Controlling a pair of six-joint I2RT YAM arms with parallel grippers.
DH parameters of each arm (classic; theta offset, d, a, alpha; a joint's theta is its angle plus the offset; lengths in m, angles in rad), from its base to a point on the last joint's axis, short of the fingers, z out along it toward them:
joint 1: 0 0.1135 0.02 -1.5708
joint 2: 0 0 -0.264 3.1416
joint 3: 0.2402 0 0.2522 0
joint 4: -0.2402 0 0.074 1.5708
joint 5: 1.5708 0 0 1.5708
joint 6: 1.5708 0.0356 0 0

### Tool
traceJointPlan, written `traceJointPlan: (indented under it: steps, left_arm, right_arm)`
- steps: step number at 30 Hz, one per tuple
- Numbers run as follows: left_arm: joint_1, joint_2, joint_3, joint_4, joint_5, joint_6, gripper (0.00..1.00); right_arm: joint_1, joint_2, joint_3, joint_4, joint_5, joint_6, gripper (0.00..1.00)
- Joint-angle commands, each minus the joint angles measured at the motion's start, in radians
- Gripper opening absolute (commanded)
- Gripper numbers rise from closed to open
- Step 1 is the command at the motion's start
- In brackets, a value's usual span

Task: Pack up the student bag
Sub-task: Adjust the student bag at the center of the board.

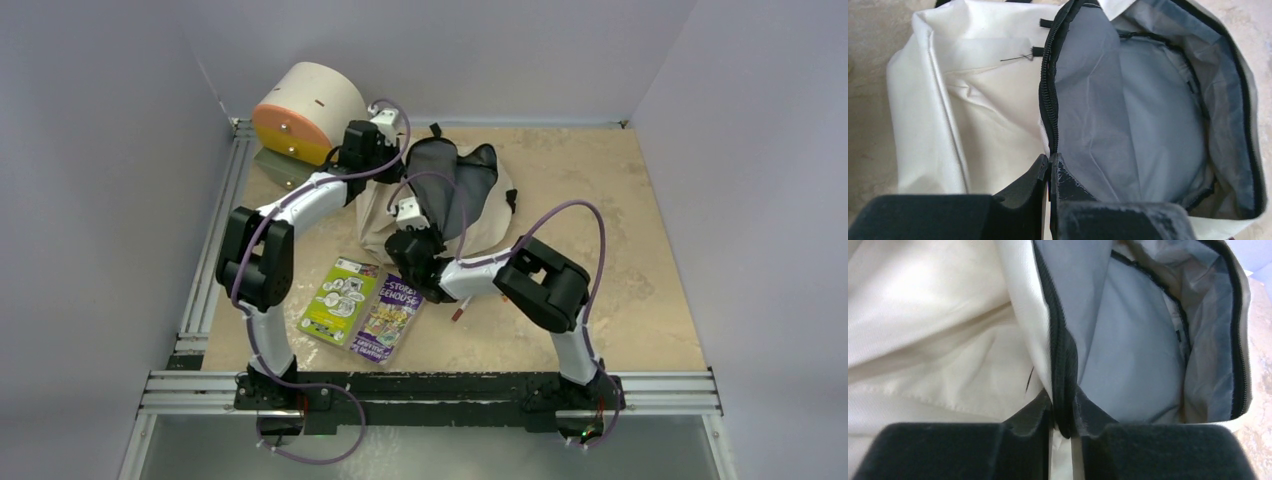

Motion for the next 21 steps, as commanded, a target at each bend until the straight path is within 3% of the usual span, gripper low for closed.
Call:
traceJointPlan:
  steps: [1, 4, 9, 14, 21]
  left_arm:
    - [0.063, 0.003, 0.011, 0.131, -0.129, 0.047, 0.0]
    - [0.063, 0.016, 0.01, 0.128, -0.159, 0.072, 0.0]
    - [0.063, 0.039, 0.014, 0.116, -0.225, 0.11, 0.0]
    - [0.063, 0.061, 0.015, 0.107, -0.29, 0.153, 0.0]
    - [0.057, 0.089, -0.008, 0.121, -0.314, 0.195, 0.0]
  right_arm:
    - [0.035, -0.035, -0.02, -0.118, -0.024, 0.073, 0.24]
    - [0.035, -0.154, -0.076, -0.11, -0.174, 0.141, 0.49]
    - [0.032, -0.358, -0.185, -0.064, -0.406, 0.219, 0.7]
    - [-0.023, -0.494, -0.279, -0.03, -0.509, 0.334, 0.72]
    - [-0.17, -0.466, -0.215, -0.076, -0.64, 0.51, 0.53]
